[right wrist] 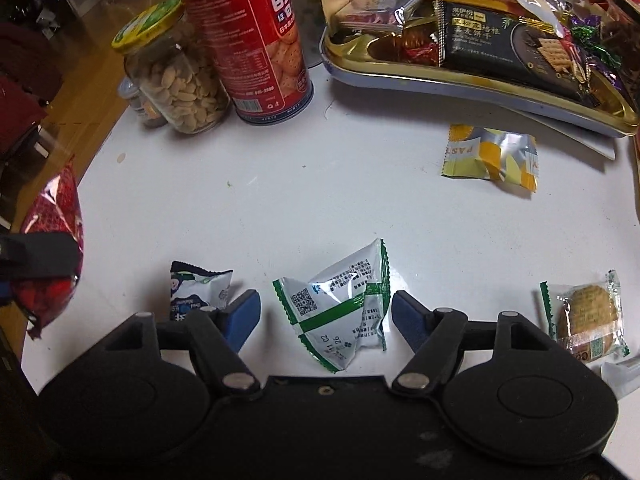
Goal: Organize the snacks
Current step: 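Grasp the green-and-white wrapped candy with the right gripper while the left holds the red bag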
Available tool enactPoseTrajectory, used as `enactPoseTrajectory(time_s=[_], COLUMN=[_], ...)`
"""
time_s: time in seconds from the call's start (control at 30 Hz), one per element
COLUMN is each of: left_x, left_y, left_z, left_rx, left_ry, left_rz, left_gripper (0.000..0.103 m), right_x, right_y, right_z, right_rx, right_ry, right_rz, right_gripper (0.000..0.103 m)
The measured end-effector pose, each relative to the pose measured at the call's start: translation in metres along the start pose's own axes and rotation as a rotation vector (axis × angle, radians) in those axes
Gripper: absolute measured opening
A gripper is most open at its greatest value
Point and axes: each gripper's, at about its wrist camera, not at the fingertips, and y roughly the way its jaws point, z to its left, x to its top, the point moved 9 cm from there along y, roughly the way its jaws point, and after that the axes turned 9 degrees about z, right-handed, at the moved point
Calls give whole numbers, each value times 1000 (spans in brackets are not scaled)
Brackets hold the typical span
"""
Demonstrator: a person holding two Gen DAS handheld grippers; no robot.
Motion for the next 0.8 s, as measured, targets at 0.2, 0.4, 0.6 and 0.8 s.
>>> enactPoseTrajectory(time_s=[0.2,0.4,0.6,0.8], left_x=[3,2,1,0], left_y=[1,3,6,8], left_z=[2,-1,-6,-9], left_rx=[11,16,24,44], left_ry=[2,14,52,85], left_rz=[0,8,17,14], left_gripper=[40,40,40,40], right_x=[-1,-4,-11,-16], right_y=[9,7,-2,-10], right_z=[-4,-4,-21,-36], right_rx=[-9,21,27,61], right_ry=[-46,-89,-9,71], right_rz=[1,-41,-60,-61], right_gripper=[75,65,47,46])
